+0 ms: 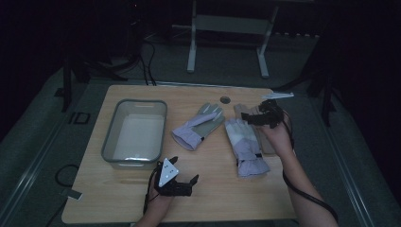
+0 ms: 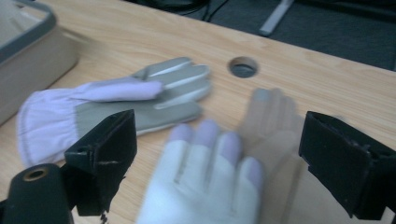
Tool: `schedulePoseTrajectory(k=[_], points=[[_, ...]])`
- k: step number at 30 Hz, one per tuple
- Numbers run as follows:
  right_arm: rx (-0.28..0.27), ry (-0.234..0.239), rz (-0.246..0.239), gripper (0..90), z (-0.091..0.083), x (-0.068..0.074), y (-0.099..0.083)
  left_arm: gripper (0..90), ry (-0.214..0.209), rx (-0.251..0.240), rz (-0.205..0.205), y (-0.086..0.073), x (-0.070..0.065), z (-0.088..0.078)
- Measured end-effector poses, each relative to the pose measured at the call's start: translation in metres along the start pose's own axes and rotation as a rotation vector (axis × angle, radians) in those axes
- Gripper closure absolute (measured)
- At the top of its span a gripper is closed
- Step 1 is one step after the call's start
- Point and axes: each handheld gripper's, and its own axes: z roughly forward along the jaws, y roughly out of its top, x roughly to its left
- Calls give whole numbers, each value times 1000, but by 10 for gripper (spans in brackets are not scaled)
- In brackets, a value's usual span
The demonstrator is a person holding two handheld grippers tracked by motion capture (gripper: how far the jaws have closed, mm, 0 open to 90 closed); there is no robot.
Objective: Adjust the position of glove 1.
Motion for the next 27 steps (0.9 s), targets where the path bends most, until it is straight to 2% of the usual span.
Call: schedulePoseTrajectory(k=[4,13,16,27], points=[[4,25,-25,114,11,13,8,4,0,1,-1,0,0,0],[23,91,-45,114,39,41,18,4,-1,1,0,0,0,0],[35,100,-50,114,49,50,20,4,-2,-1,-1,0,0,0],[81,152,-43,115,91,82,20,4,-4,1,0,0,0,0]])
